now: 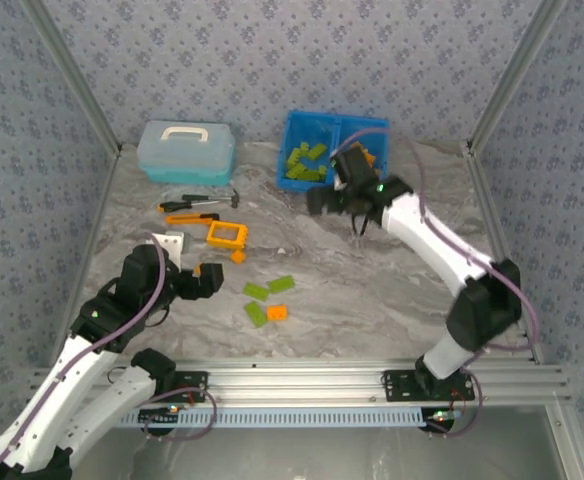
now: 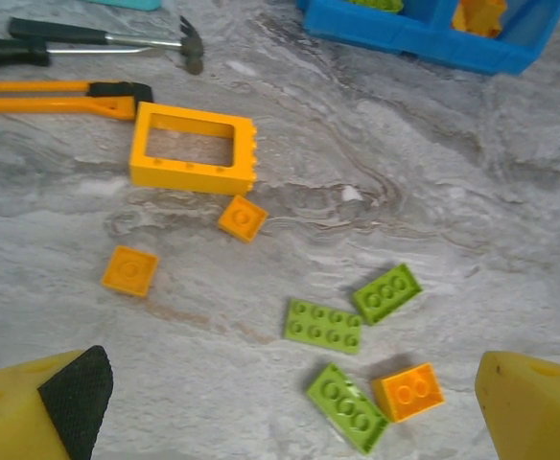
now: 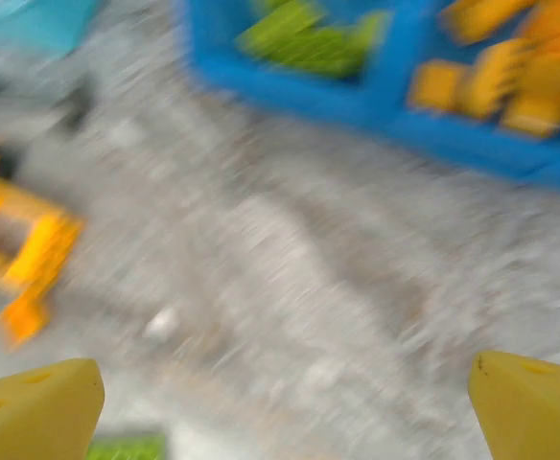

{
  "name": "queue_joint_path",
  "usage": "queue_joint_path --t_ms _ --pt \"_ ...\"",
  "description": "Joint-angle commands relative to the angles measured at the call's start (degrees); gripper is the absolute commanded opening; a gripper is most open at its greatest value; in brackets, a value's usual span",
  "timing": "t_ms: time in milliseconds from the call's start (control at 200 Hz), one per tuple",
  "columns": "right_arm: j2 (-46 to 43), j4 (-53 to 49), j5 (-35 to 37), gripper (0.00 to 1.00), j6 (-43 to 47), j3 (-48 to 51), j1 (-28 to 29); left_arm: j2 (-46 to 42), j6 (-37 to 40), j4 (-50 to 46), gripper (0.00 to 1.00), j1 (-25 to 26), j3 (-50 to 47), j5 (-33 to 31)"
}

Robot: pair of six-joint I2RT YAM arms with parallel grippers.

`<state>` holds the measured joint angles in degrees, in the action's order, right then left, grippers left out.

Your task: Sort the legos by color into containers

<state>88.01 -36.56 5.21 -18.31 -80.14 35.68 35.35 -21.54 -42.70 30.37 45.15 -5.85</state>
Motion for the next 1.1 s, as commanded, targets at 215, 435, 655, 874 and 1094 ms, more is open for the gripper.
queue_joint_path --t_ms 215,435,655,874,1094 --pt "-6.3 3.1 -8.3 0.96 22.3 21.4 23.4 -0.9 6.4 2.7 0.99 0.0 -0.4 -1.5" --pt "-2.9 17.8 -7.9 0.98 46.5 29.5 26.6 -2.1 4.3 2.4 0.99 0.0 -1.1 -1.5" --pt "7.7 15.0 -11.9 0.97 60.6 24.7 25.3 -5.2 3.2 1.4 0.99 0.0 -2.3 -3.5" --pt "14.2 18.4 -15.7 0.93 60.5 21.2 24.6 -6.5 2.2 0.0 0.99 0.0 -2.3 -5.7" --pt "19.3 16.0 -16.6 0.56 58.6 16.6 24.5 -6.9 2.2 0.0 0.99 -0.1 -2.3 -5.2"
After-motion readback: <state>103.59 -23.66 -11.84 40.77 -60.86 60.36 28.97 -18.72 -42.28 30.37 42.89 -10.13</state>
